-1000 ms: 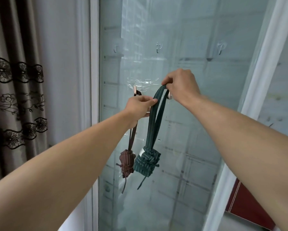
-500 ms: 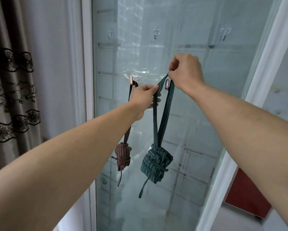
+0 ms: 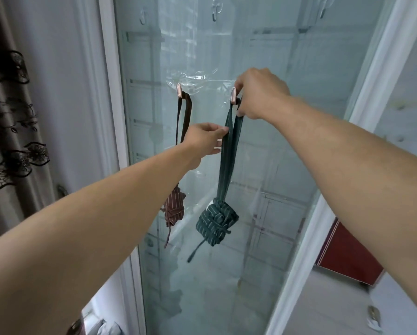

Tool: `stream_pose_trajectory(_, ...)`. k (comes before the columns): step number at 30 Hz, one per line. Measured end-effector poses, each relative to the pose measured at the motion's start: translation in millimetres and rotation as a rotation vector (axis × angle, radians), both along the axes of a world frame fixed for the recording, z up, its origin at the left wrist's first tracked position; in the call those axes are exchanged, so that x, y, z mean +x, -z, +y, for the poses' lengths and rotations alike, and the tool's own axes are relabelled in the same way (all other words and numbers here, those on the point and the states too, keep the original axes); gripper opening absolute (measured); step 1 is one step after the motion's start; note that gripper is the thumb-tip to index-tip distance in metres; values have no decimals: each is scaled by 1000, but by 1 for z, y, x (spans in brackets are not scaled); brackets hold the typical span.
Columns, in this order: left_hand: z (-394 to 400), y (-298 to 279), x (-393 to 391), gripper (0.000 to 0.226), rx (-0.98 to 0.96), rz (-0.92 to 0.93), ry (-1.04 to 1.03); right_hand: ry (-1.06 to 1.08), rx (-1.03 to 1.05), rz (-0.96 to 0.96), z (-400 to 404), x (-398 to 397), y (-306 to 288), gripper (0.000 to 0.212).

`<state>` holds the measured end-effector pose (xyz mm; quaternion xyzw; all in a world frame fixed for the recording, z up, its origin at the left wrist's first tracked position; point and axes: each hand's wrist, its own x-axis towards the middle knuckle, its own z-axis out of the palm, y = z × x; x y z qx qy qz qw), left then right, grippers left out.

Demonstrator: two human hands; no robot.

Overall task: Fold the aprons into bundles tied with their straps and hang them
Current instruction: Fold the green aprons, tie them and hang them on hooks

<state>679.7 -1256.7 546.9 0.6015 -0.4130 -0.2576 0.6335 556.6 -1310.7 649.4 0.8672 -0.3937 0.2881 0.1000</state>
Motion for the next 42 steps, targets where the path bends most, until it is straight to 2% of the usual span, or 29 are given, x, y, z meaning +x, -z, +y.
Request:
stream_pose_trajectory(4,3,19,6,32,46,-6,33,12,64,50,8,-2,-4,40)
stream_pose_trajectory(7,8,35,13,27,113,-99,48,42,90,66,13,2,-5,31)
stream_pose_trajectory(9,12,45,14,37,188,-196,80,50,105,78,17,4,-6,24)
stream_pose_trajectory(12,14,53,14,47,229,-202,114,82,61,117,22,4,-7,22)
stream_pose_trajectory(15,18,53,16,45,231,-200,131,82,-41,109,31,6,-11,41)
stream_pose_trajectory(19,46,42,30,27,85,-153,-28,-221,-130,-53,63,31,-17,55)
stream_pose_trajectory(23,106,42,75,13,-53,-41,-335,-581,63,-188,110,87,-2,39)
stream_pose_trajectory(26,196,61,118,18,-61,14,-596,-850,222,-179,163,146,30,29)
stream_pose_trajectory(28,263,81,135,19,4,12,-780,-964,341,-124,204,183,60,26)
stream_pose_trajectory(33,482,140,123,16,166,151,-1174,-1320,584,171,376,249,153,20)
stream_pose_trajectory(34,534,150,107,20,191,176,-1268,-1408,625,263,426,251,170,18)
stream_pose_trajectory(36,612,168,72,10,265,214,-1373,-1521,709,424,504,247,201,17)
stream_pose_trajectory(38,693,189,30,20,343,233,-1491,-1603,783,554,589,229,229,14)
stream_pose_trajectory(42,847,232,-76,19,299,360,-1794,-1772,822,829,759,156,280,11)
